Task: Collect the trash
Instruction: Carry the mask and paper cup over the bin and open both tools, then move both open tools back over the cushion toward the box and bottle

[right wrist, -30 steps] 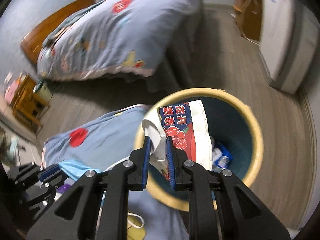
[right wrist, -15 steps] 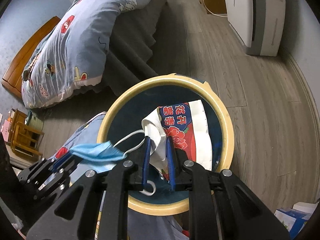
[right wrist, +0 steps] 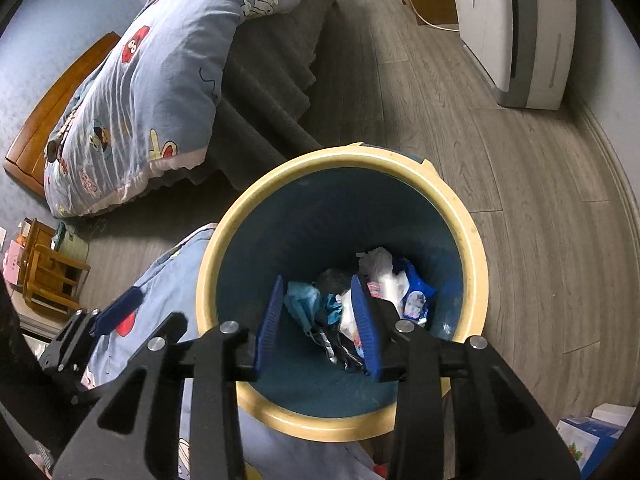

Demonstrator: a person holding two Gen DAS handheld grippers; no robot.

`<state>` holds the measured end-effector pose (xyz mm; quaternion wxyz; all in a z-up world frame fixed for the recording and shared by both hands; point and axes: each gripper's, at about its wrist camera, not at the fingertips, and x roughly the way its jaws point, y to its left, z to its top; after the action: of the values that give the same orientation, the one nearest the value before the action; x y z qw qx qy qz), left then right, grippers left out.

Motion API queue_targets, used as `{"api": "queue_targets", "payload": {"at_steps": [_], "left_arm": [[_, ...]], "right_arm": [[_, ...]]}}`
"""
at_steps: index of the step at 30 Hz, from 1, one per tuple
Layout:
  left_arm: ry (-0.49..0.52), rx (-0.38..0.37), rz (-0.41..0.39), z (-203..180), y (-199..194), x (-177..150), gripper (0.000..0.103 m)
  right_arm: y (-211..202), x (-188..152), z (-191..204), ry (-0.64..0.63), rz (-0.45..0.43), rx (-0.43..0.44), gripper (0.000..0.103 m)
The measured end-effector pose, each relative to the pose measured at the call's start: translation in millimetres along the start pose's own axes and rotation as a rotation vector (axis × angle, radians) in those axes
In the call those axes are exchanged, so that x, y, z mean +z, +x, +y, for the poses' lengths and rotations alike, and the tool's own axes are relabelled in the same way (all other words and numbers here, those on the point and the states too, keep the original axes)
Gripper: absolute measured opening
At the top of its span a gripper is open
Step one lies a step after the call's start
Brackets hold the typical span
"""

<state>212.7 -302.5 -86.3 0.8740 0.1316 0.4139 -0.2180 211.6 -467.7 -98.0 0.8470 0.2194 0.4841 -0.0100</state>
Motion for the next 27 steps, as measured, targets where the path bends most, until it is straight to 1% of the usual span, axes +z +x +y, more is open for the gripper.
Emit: {"api": "queue_targets", "payload": {"at_steps": [2,4,5,7,8,10,15,17,19,23,25,27], "left_arm": [[-0.004,0.003,-0.005,3,-6,-3,0.078],[-0.009,0.007,-0.018,8,-16,-8,0.083],[-0.012,0.011,-0.020,10,-21,-10,0.087],[-0.016,0.032,-0.024,16,-32,-16,0.091],[-0.023,0.045,-0.028,20,-39,-20,0.092],[-0.040,0.055,-0.030,27,-50,-25,0.093],[-0.078,0.082,-0.043,46,-90,-42,0.094],[-0.088,0.099,-0.056,55,-110,-50,0.095],[-0.103,0.106,-0.062,62,-127,-57,0.095],[-0.137,0.129,-0.078,83,-165,-78,0.096],[-0.154,0.155,-0.082,95,-183,-93,0.096],[-0.169,0.187,-0.082,108,-198,-109,0.096]], "right_arm": [[-2,0,2,-0.005,-0.006,-0.013,0.053],[-5,-1,4,-0.004,-0.009,-0.017,0.060],[-8,-1,6,-0.005,-0.012,-0.017,0.066],[-15,-2,10,-0.018,-0.026,-0.022,0.081],[-19,-2,11,-0.025,-0.033,-0.026,0.085],[-30,-3,16,-0.045,-0.054,-0.048,0.097],[-57,-10,30,-0.102,-0.096,-0.111,0.097],[-67,-17,39,-0.122,-0.105,-0.117,0.097],[-75,-25,49,-0.130,-0.106,-0.106,0.097],[-94,-40,75,-0.121,-0.128,-0.040,0.097],[-99,-50,93,-0.140,-0.131,-0.007,0.097],[-100,-61,112,-0.175,-0.127,0.004,0.097]]}}
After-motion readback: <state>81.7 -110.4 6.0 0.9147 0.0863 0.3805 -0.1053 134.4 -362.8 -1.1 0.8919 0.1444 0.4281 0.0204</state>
